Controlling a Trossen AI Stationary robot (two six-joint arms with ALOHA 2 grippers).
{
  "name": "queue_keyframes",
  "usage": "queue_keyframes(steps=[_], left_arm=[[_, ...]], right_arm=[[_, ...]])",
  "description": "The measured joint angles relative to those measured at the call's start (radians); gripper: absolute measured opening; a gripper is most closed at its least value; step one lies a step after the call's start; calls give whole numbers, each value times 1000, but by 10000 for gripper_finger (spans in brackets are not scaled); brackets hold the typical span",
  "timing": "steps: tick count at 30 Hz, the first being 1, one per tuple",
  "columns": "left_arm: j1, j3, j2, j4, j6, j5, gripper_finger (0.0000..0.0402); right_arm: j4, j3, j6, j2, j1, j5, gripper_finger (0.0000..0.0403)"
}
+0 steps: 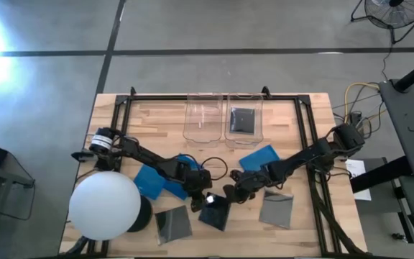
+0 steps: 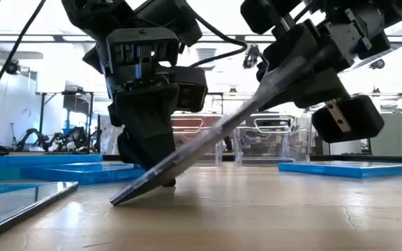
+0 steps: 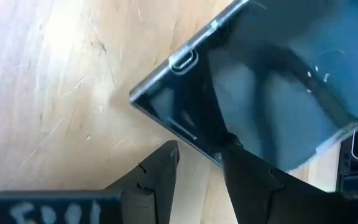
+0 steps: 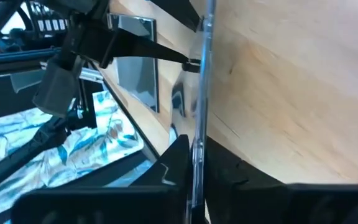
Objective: Pick & place jewel cases by type
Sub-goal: Put the black CD case into the right transparent bin
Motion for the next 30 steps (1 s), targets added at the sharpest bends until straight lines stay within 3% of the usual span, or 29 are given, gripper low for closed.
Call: queue_keyframes(steps=[4, 7, 12, 16, 23, 26, 30], left_arm=[[0, -1, -48, -50, 30, -20, 114], [2, -6, -117, -136, 34, -93, 114], [-8, -7, -262, -225, 35, -217, 114], [-6, -16, -356, -260, 38, -319, 114], [1, -14, -458, -277, 52, -465, 114], [4, -14, -471, -279, 52, -485, 114], [5, -17, -469, -290, 49, -491, 114]], right_arm=[[-16, -1, -20, -19, -2, -5, 15], [-61, 0, -49, -64, -2, 1, 14], [-305, -1, -79, -214, -6, 121, 14], [-519, -2, -76, -394, -8, 340, 13], [-779, 0, -12, -718, -19, 1001, 13], [-858, 1, -13, -771, -82, 1090, 13], [-901, 0, -38, -732, -217, 1060, 13]])
